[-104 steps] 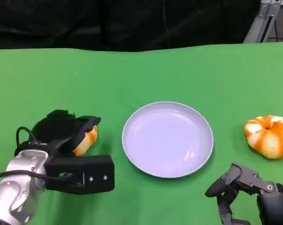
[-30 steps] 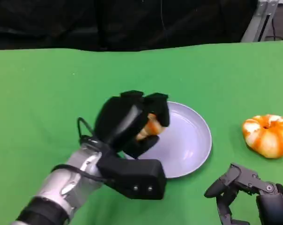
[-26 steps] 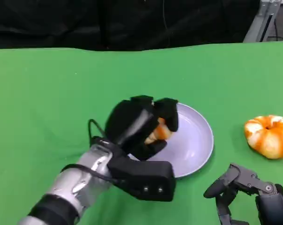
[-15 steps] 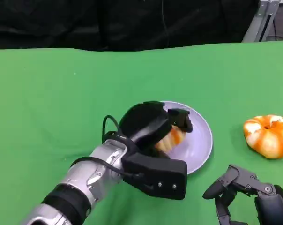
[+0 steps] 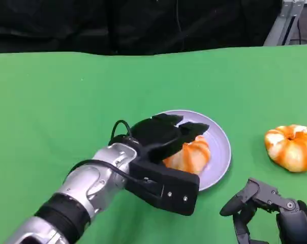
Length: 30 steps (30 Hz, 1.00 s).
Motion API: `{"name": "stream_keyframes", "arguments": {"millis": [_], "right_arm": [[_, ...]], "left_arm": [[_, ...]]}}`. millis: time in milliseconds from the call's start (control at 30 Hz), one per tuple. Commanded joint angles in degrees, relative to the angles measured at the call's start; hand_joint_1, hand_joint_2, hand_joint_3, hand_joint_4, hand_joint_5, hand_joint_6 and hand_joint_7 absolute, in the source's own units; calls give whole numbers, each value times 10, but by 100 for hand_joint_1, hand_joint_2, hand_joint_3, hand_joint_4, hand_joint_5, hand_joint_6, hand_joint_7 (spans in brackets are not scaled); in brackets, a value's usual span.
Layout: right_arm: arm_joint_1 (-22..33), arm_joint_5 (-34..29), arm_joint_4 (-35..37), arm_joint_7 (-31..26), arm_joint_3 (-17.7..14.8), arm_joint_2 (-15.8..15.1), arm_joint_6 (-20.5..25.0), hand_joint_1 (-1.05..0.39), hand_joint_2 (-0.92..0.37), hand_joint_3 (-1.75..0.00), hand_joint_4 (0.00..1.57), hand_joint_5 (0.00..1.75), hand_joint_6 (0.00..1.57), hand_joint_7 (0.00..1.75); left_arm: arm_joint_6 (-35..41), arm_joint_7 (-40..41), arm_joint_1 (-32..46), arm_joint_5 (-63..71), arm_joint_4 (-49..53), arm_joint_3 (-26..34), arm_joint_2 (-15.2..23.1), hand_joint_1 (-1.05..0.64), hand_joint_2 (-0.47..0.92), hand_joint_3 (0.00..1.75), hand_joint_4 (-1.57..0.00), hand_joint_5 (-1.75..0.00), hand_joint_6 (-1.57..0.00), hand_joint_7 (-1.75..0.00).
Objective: Grasp the bread from the table and place it into the plate.
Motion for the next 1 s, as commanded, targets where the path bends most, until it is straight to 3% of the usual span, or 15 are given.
{"name": "stream_keyframes", "arguments": {"millis": [33,233,467,567,700,767,867,900,933,1000], "right_arm": [[3,6,-2,-2,-2,-4,-2,8,-31,-135,76,161,81,125],[4,10,-5,1,-1,-2,1,7,-32,-134,75,160,81,126],[4,9,-7,0,-1,-1,2,8,-29,-136,75,160,82,126],[3,11,-7,1,0,0,4,8,-29,-137,75,160,82,127],[3,8,-8,0,0,1,5,7,-29,-138,75,161,82,127],[4,8,-10,1,0,1,8,7,-29,-137,75,160,82,127],[5,9,-13,3,0,0,9,7,-30,-136,75,160,81,127],[4,8,-13,2,-1,-1,9,7,-30,-135,75,160,81,127],[5,9,-14,3,-2,-2,10,7,-30,-135,75,160,81,127],[5,11,-14,4,-3,-3,10,7,-31,-134,76,160,81,127]], "left_arm": [[3,-20,12,-14,-37,14,26,-92,92,49,-1,-1,-5,-1],[-5,-41,76,-71,-146,69,74,-85,92,48,-4,-2,-7,-2],[-76,-16,191,-193,-227,166,101,-64,92,34,-29,-19,-26,-9],[-95,-11,227,-228,-248,198,99,-60,92,31,-34,-31,-33,-9],[-147,5,299,-294,-271,252,97,-33,92,17,-38,-93,-64,-24],[-159,-3,329,-335,-279,272,93,-23,92,14,-40,-107,-69,-36],[-175,-13,364,-392,-285,292,80,-12,92,14,-52,-117,-70,-71],[-181,-14,375,-404,-286,296,75,-10,91,16,-56,-121,-71,-81],[-183,-14,387,-416,-291,300,68,-8,83,34,-61,-126,-73,-88],[-185,-15,405,-436,-300,305,56,-1,54,97,-69,-133,-78,-101]]}}
